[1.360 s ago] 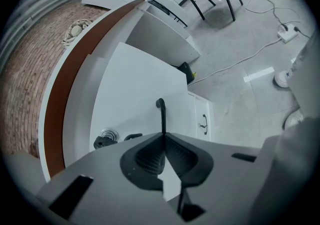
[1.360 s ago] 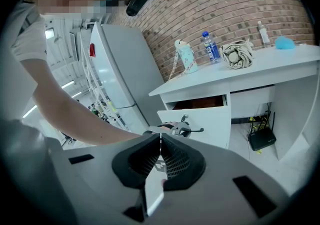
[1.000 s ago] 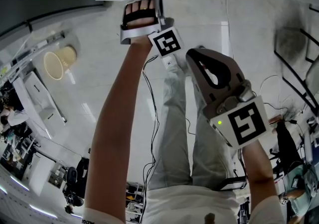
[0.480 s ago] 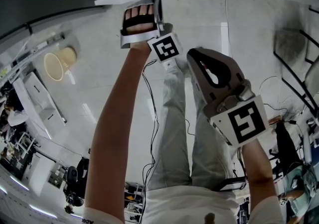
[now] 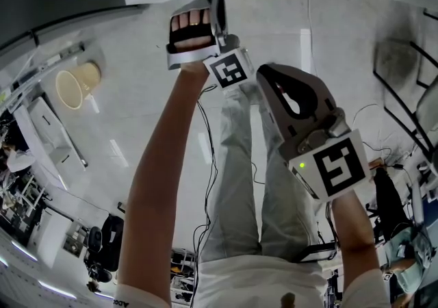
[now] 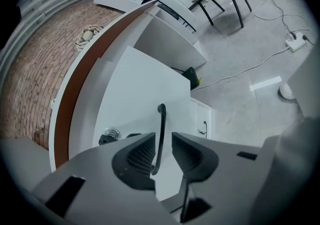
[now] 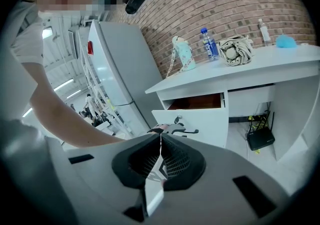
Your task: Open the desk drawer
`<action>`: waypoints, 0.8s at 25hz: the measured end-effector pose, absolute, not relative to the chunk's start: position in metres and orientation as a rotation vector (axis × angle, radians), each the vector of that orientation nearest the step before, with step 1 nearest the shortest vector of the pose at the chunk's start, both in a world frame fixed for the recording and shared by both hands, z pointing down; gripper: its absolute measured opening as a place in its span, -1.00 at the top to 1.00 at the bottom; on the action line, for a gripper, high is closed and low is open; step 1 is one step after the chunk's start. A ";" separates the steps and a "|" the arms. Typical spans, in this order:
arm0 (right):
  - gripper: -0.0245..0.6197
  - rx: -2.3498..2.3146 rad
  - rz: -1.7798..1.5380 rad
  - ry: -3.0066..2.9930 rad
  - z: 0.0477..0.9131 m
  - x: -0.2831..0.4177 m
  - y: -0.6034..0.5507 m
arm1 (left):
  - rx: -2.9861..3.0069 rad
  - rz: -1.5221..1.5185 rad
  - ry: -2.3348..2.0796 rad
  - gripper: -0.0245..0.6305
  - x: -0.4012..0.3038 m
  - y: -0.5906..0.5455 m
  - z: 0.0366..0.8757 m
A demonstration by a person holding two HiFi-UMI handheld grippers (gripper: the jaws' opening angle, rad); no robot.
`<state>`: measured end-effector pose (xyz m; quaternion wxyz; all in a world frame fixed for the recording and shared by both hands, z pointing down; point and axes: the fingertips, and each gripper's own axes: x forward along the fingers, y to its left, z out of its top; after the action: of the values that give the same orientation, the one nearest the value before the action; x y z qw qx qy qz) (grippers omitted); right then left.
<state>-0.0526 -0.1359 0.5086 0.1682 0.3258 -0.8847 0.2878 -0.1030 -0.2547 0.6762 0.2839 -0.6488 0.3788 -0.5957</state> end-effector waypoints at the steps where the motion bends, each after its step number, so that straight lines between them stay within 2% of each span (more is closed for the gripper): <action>1: 0.84 0.941 0.828 -2.514 0.508 -0.053 -0.137 | -1.738 -1.588 1.019 0.60 -0.102 -0.253 0.675; 7: 0.84 0.924 0.811 -2.520 0.506 -0.054 -0.147 | -1.794 -1.534 1.074 0.61 -0.096 -0.249 0.665; 10: 0.84 0.916 0.799 -2.520 0.505 -0.053 -0.149 | -1.841 -1.496 1.129 0.87 -0.094 -0.245 0.654; 20: 0.84 0.962 0.774 -2.534 0.477 -0.037 -0.153 | -2.318 -1.214 1.511 0.90 -0.089 -0.207 0.573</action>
<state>-0.0369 -0.1530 0.4771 0.1608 0.3368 -0.8873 0.2712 -0.0892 -0.2073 0.5731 0.0598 -0.7657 0.4992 -0.4011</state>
